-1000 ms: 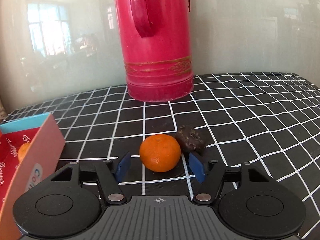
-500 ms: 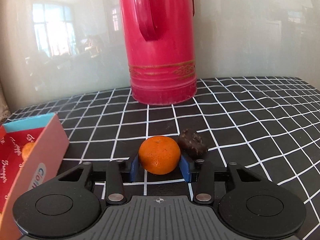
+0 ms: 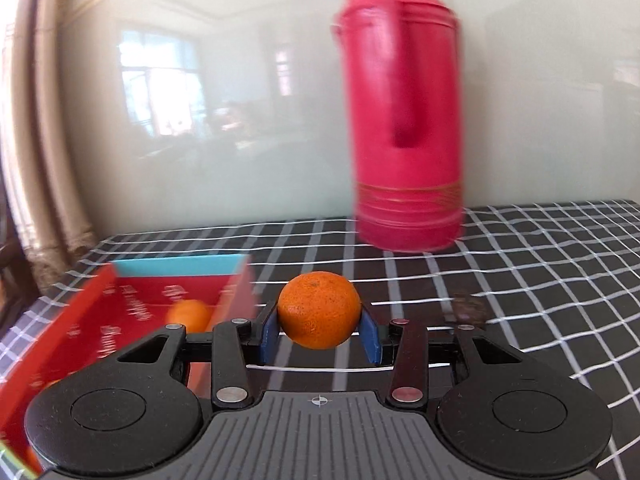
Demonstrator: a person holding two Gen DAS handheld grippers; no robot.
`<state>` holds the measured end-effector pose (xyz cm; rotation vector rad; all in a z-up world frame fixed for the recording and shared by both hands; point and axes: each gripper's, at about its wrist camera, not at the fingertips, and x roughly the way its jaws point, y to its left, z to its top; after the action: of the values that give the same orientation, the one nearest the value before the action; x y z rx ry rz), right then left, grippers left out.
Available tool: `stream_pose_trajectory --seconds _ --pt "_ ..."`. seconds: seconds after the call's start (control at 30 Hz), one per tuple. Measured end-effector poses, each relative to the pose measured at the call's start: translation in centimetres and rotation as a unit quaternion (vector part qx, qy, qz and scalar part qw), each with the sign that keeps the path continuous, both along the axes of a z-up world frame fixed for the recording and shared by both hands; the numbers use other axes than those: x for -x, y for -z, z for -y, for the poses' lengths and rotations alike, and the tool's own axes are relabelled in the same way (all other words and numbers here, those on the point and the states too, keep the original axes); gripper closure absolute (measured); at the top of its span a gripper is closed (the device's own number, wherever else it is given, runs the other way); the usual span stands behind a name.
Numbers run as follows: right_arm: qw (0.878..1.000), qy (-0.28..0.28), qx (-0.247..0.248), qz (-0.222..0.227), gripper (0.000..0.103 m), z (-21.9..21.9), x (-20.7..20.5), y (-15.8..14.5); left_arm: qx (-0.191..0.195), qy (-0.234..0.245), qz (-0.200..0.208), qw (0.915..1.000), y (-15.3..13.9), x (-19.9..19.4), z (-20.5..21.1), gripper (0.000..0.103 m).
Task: Organize fruits
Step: 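Carry the orange with the left tool into the box and release, then grasp the dark chocolate piece with the right tool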
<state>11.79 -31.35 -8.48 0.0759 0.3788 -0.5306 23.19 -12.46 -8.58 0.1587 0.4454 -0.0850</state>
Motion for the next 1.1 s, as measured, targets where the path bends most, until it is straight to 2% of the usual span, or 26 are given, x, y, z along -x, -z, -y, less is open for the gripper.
stream_pose_trajectory --seconds 0.17,0.37,0.53,0.63,0.67,0.73,0.77,1.03,1.1 --pt "1.0 -0.023 0.01 -0.003 0.006 -2.0 -0.8 0.1 0.008 -0.061 -0.005 0.9981 -0.5 -0.3 -4.3 0.06" --pt "0.999 -0.051 0.014 -0.007 0.006 -4.4 -1.8 0.1 0.021 -0.124 -0.035 0.9915 -0.1 -1.3 -8.9 0.06" --pt "0.997 -0.07 0.019 -0.013 0.006 -6.0 -2.8 0.3 0.046 -0.16 -0.068 0.9838 0.5 -2.1 -11.6 0.06" --pt "0.997 -0.08 0.016 -0.015 0.006 -6.7 -3.3 0.4 0.054 -0.172 -0.067 0.9812 0.5 -2.1 -12.6 0.06" --pt "0.996 -0.083 0.015 -0.016 0.006 -6.9 -3.5 0.4 0.057 -0.177 -0.066 0.9803 0.4 -2.0 -13.0 0.058" --pt "0.996 -0.087 0.013 -0.015 0.006 -7.3 -3.8 0.5 0.065 -0.184 -0.065 0.9787 0.3 -1.7 -13.7 0.036" --pt "0.996 -0.09 0.013 -0.015 0.006 -7.5 -4.0 0.5 0.069 -0.188 -0.061 0.9778 0.1 -1.3 -14.0 0.029" --pt "0.994 -0.111 0.007 -0.022 0.006 -9.1 -5.3 0.8 0.077 -0.201 -0.035 0.976 -1.2 0.4 -16.7 0.028" --pt "0.993 -0.118 0.006 -0.025 0.006 -9.5 -5.8 0.9 0.069 -0.208 -0.025 0.9754 -1.4 1.1 -17.3 0.028"
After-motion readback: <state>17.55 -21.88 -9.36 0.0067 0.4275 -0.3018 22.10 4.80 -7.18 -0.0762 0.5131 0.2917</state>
